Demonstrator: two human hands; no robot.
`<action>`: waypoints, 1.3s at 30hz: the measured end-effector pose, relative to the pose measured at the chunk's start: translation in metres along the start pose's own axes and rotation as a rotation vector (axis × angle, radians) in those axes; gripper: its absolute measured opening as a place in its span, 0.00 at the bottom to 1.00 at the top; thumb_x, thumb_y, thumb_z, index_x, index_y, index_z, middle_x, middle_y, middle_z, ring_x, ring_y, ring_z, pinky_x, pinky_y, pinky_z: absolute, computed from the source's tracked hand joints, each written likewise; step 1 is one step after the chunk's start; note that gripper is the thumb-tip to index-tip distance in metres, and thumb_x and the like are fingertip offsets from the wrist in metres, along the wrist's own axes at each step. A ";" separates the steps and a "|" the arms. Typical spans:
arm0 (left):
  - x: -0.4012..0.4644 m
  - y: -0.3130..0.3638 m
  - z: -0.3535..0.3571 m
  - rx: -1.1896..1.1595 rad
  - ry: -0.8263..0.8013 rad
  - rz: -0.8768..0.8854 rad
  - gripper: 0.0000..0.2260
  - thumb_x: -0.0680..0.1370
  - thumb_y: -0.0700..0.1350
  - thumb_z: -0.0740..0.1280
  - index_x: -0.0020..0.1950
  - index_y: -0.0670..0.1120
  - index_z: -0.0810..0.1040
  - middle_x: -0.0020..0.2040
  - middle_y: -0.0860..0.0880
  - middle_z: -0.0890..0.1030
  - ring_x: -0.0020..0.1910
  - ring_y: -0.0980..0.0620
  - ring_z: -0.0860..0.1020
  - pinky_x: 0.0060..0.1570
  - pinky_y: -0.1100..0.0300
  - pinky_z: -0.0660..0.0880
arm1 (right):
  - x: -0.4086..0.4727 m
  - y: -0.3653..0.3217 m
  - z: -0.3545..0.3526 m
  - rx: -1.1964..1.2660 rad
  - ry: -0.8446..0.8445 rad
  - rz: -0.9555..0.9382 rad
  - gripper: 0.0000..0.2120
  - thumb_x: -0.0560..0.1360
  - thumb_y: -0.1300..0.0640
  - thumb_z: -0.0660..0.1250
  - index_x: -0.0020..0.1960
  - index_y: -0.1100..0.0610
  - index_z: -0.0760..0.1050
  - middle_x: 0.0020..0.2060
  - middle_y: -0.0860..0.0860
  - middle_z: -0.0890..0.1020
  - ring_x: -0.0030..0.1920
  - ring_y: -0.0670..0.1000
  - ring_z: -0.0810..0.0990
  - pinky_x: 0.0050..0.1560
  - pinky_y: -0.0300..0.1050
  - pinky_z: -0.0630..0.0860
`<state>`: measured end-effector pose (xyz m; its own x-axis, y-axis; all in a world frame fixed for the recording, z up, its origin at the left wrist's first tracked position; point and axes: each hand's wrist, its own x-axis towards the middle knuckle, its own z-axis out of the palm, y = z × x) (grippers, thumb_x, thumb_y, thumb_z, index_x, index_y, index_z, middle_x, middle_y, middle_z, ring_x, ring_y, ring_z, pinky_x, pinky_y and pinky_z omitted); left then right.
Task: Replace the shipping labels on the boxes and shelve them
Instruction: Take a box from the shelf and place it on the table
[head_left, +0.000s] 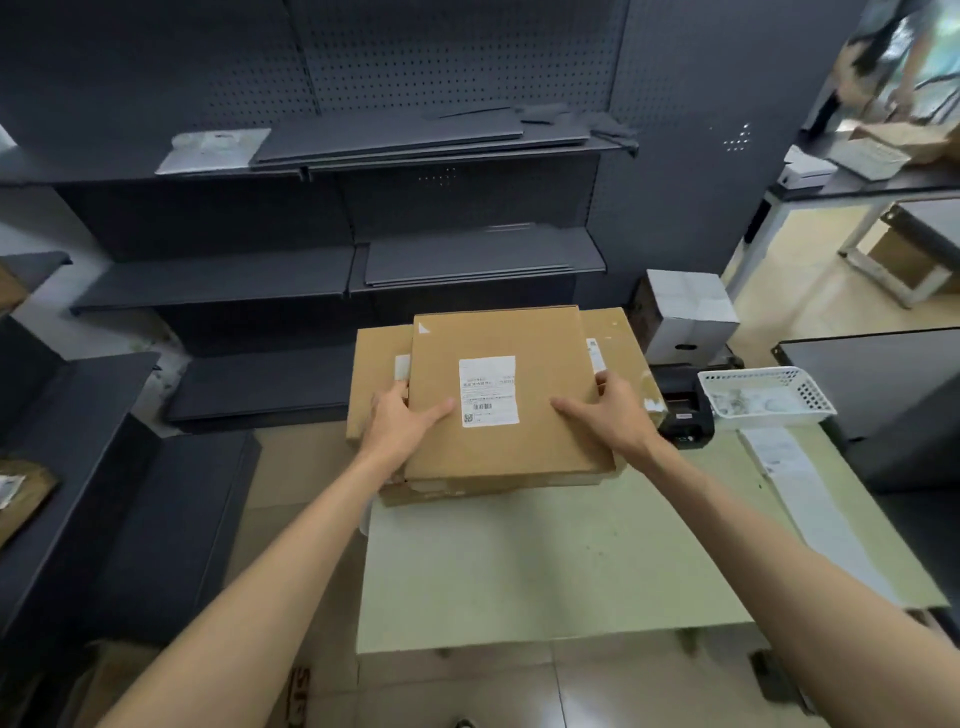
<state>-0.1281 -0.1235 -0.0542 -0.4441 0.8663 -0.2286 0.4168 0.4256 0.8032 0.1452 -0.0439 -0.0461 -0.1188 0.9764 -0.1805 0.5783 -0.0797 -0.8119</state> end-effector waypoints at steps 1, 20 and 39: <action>-0.009 0.002 0.012 -0.018 -0.008 0.010 0.31 0.61 0.71 0.73 0.60 0.59 0.78 0.58 0.52 0.80 0.53 0.52 0.81 0.56 0.48 0.80 | -0.006 0.012 -0.011 0.002 0.002 -0.013 0.31 0.68 0.43 0.77 0.64 0.55 0.69 0.57 0.49 0.78 0.54 0.51 0.79 0.56 0.53 0.78; -0.175 0.022 0.233 -0.018 0.031 -0.077 0.29 0.61 0.70 0.73 0.59 0.64 0.76 0.56 0.53 0.77 0.52 0.53 0.80 0.54 0.47 0.80 | -0.075 0.216 -0.158 -0.104 -0.079 0.003 0.32 0.69 0.39 0.72 0.67 0.50 0.68 0.59 0.50 0.78 0.56 0.51 0.78 0.56 0.56 0.77; -0.085 -0.068 0.312 0.009 -0.185 -0.258 0.39 0.60 0.69 0.72 0.68 0.53 0.75 0.59 0.50 0.79 0.54 0.50 0.80 0.56 0.48 0.80 | -0.002 0.291 -0.096 -0.143 -0.197 0.286 0.35 0.72 0.47 0.73 0.72 0.58 0.63 0.65 0.55 0.75 0.62 0.57 0.75 0.63 0.57 0.73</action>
<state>0.1288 -0.1446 -0.2606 -0.3850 0.7617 -0.5212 0.3159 0.6394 0.7010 0.3910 -0.0495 -0.2291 -0.0814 0.8603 -0.5033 0.7159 -0.3009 -0.6301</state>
